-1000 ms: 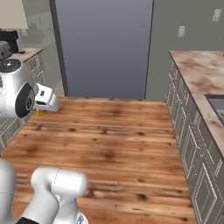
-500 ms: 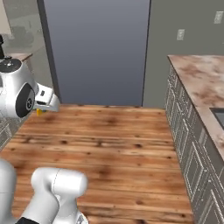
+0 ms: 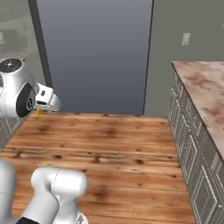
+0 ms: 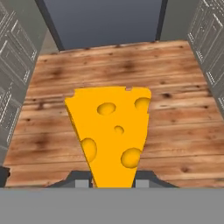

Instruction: Pick the cheese from the fridge and the cheese grater from the cabinet and place them next to the salad bowl.

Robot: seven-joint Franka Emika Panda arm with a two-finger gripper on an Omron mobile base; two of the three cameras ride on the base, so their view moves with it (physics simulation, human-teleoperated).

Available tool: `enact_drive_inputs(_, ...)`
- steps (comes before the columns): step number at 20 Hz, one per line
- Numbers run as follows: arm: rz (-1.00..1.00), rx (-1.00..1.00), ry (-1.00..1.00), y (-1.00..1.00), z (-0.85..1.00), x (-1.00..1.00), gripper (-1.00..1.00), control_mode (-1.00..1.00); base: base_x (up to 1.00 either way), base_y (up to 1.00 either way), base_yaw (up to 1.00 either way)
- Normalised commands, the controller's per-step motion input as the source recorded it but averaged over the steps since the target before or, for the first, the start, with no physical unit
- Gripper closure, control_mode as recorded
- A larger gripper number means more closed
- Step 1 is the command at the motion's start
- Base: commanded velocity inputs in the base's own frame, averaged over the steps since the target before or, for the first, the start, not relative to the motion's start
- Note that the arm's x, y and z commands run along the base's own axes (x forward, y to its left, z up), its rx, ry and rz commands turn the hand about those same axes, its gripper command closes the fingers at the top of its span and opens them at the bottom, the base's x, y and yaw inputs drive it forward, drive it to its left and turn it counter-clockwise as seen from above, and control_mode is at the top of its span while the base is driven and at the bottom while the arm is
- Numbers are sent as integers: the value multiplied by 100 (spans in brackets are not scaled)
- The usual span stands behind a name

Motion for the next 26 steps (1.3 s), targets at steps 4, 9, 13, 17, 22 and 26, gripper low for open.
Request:
enact_drive_inputs(4, 0, 0, 0, 0, 0, 0, 100, 100, 77, 15, 14)
enact_drive_inputs(9, 0, 0, 0, 0, 0, 0, 100, 100, 75, 11, 30)
enact_drive_inputs(13, 0, 0, 0, 0, 0, 0, 100, 100, 70, 9, 40)
enact_drive_inputs(17, 0, 0, 0, 0, 0, 0, 100, 100, 65, 5, 48)
enact_drive_inputs(22, 0, 0, 0, 0, 0, 0, 100, 100, 61, 0, 57)
enact_drive_inputs(26, 0, 0, 0, 0, 0, 0, 100, 100, 56, 0, 62)
